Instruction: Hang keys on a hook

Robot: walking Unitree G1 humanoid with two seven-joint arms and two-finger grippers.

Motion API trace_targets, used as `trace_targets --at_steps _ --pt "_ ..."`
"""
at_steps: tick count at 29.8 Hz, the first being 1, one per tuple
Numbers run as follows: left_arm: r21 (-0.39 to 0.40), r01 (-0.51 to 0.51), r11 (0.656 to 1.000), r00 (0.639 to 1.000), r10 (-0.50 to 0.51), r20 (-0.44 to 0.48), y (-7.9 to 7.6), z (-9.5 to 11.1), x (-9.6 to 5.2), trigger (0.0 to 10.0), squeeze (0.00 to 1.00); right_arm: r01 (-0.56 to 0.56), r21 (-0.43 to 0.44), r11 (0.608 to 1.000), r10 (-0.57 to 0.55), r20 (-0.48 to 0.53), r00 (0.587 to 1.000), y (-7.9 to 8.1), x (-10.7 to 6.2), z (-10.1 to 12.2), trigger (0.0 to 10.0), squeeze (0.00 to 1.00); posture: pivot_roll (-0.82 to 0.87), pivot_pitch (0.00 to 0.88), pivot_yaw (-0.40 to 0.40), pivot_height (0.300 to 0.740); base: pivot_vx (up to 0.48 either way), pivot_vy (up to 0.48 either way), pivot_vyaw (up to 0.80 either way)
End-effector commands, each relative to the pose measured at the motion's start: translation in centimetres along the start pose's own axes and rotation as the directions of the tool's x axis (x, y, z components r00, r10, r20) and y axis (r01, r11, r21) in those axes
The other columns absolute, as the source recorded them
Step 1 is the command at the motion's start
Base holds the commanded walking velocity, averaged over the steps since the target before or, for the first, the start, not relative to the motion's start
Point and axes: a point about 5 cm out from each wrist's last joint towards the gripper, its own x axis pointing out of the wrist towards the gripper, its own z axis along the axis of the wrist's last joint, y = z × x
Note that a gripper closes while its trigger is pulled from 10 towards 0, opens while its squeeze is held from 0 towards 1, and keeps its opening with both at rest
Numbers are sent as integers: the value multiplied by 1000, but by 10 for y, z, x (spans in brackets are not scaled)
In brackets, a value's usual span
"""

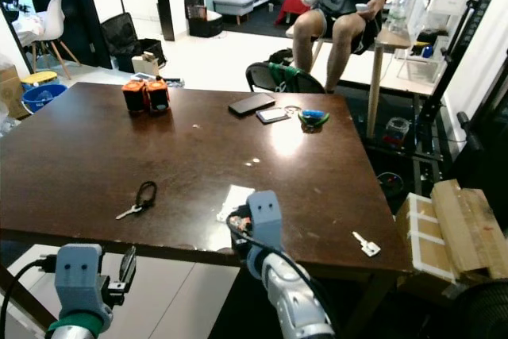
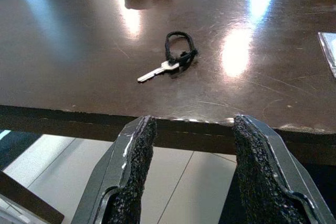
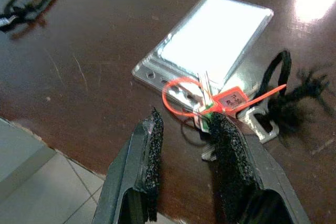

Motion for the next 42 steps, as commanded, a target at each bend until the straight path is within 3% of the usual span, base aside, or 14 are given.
trace_targets --at_steps 1,15,16,18,19,21,22,34,35,36,37,38,39,42 --pt "7 2 1000 1000 -1 -9 3 -3 -1 10000 0 -33 21 999 34 -55 998 4 2 -6 10000 0 -122 0 109 740 0 0 0" --pt "8 12 1000 1000 -12 -1 3 -1 0 10000 0 -64 27 998 66 -85 994 7 3 -4 10000 0 -119 8 114 740 0 0 0" --pt "7 12 1000 1000 -12 0 3 -1 1 10000 0 -67 29 997 69 -81 994 7 3 -4 4863 0 -116 12 113 740 0 0 0" --pt "6 13 1000 1000 -13 1 3 0 1 10000 0 -69 31 997 71 -79 994 7 3 -4 4863 0 -116 12 113 740 0 0 0" --pt "6 13 1000 1000 -13 2 3 0 1 10000 0 -71 31 997 73 -77 994 7 3 -4 1451 0 -116 12 113 740 0 0 0" --pt "5 13 1000 1000 -13 2 3 0 1 10000 0 -72 32 997 74 -77 994 7 3 -4 1451 0 -116 12 113 740 0 0 0" --pt "5 14 1000 1000 -14 2 3 0 1 10000 0 -74 33 997 76 -77 994 7 3 -4 0 0 -113 17 114 740 0 0 0" --pt "0 16 1000 1000 -16 4 4 2 2 10000 0 -76 43 996 79 -73 994 8 3 -1 0 0 -109 33 118 740 0 0 0" --pt "-4 17 1000 1000 -17 6 4 4 4 10000 0 -71 43 997 74 -63 995 7 4 3 7922 0 -107 53 120 740 0 0 0" --pt "-4 17 1000 1000 -17 6 4 4 4 10000 0 -71 43 997 74 -63 995 7 4 3 7922 0 -107 53 120 740 0 0 0" --pt "-9 17 1000 1000 -17 6 4 5 6 10000 0 -67 52 996 69 -40 997 6 5 7 10000 216 -107 53 120 740 0 0 0" --pt "-9 17 1000 1000 -17 6 4 5 6 10000 0 -67 52 996 69 -40 997 6 5 7 10000 216 -107 53 120 740 0 0 0" --pt "-11 17 1000 1000 -17 6 5 6 7 10000 0 -54 71 996 55 -4 998 3 6 13 10000 1000 -95 52 121 740 0 0 0" --pt "-11 17 1000 1000 -17 6 5 7 8 10000 0 -46 86 995 44 20 999 1 7 17 10000 1000 -95 52 121 740 0 0 0"
